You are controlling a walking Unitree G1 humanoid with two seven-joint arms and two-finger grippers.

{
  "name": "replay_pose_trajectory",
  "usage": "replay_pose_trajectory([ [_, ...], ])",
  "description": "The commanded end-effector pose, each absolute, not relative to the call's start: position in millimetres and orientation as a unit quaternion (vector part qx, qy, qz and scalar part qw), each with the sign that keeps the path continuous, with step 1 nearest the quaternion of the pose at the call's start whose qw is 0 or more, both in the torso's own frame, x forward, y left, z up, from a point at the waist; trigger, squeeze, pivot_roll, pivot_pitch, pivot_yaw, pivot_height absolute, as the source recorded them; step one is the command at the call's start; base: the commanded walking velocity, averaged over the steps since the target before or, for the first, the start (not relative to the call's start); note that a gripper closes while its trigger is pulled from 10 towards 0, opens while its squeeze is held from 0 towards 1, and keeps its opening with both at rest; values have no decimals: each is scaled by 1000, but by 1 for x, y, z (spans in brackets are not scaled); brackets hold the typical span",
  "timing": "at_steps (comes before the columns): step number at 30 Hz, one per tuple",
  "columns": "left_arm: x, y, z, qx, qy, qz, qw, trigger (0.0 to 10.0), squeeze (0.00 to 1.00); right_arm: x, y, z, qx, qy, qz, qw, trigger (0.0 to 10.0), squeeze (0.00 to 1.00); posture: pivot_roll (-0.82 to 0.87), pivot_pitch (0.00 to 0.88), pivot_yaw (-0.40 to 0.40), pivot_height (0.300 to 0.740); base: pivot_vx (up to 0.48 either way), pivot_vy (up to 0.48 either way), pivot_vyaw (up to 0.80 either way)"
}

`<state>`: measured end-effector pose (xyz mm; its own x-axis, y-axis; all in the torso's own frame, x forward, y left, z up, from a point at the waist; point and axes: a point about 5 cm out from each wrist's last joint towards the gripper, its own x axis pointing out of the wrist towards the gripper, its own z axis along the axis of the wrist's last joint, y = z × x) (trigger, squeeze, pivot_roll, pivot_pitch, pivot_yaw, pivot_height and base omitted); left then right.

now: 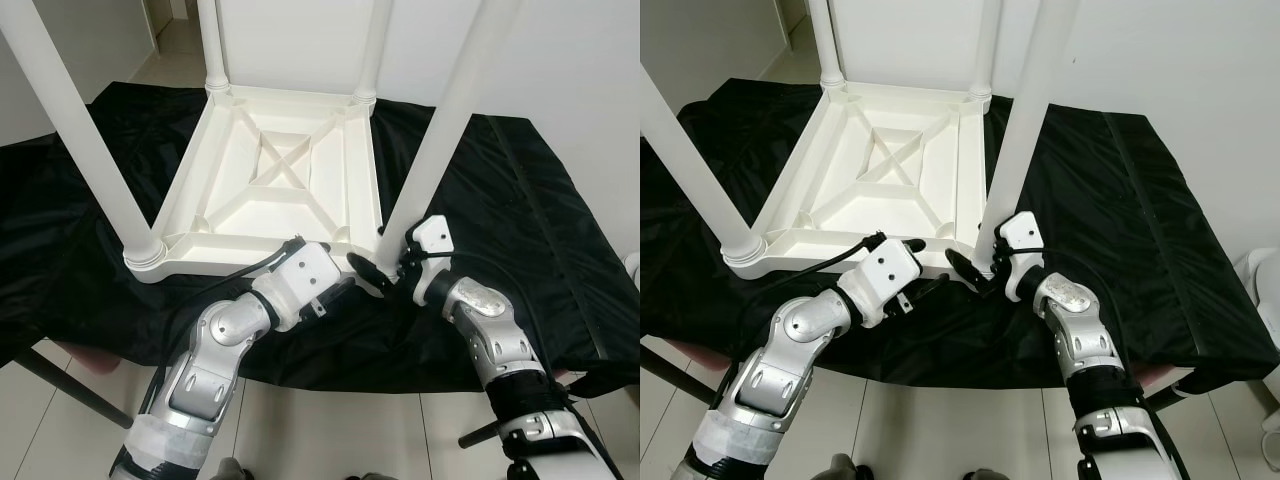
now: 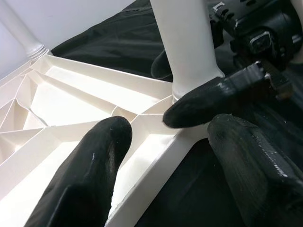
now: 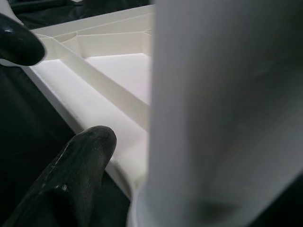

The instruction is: Building children table

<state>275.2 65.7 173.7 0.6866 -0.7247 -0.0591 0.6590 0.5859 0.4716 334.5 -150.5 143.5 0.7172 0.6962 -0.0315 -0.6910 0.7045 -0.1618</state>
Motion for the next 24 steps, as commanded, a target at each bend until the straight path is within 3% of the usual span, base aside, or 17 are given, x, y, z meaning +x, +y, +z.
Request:
replay_pose_trajectory([
  [1, 278, 69, 173, 234, -74, -352, 903, 10000, 0, 335, -152, 143, -94, -13, 381, 920, 10000, 0, -102, 63, -25, 740, 0, 0, 0],
  [13, 279, 70, 172, 236, -72, -349, 904, 10000, 0, 346, -159, 147, -113, -14, 398, 910, 10000, 0, -98, 63, -28, 740, 0, 0, 0],
  [15, 278, 70, 171, 236, -70, -350, 904, 10000, 0, 351, -163, 150, -121, -15, 402, 907, 7294, 0, -97, 67, -27, 740, 0, 0, 0],
  [19, 278, 70, 171, 236, -70, -350, 904, 10000, 0, 352, -164, 151, -121, -15, 403, 907, 7216, 0, -97, 67, -27, 740, 0, 0, 0],
  [20, 278, 71, 171, 236, -69, -350, 904, 10000, 0, 352, -164, 151, -123, -16, 404, 906, 5294, 0, -96, 69, -27, 740, 0, 0, 0],
  [21, 278, 71, 171, 236, -69, -350, 904, 10000, 0, 352, -165, 152, -123, -17, 405, 906, 4824, 0, -96, 69, -26, 740, 0, 0, 0],
  [24, 278, 71, 171, 236, -69, -350, 904, 10000, 0, 354, -166, 152, -123, -19, 405, 906, 4745, 0, -96, 69, -26, 740, 0, 0, 0],
])
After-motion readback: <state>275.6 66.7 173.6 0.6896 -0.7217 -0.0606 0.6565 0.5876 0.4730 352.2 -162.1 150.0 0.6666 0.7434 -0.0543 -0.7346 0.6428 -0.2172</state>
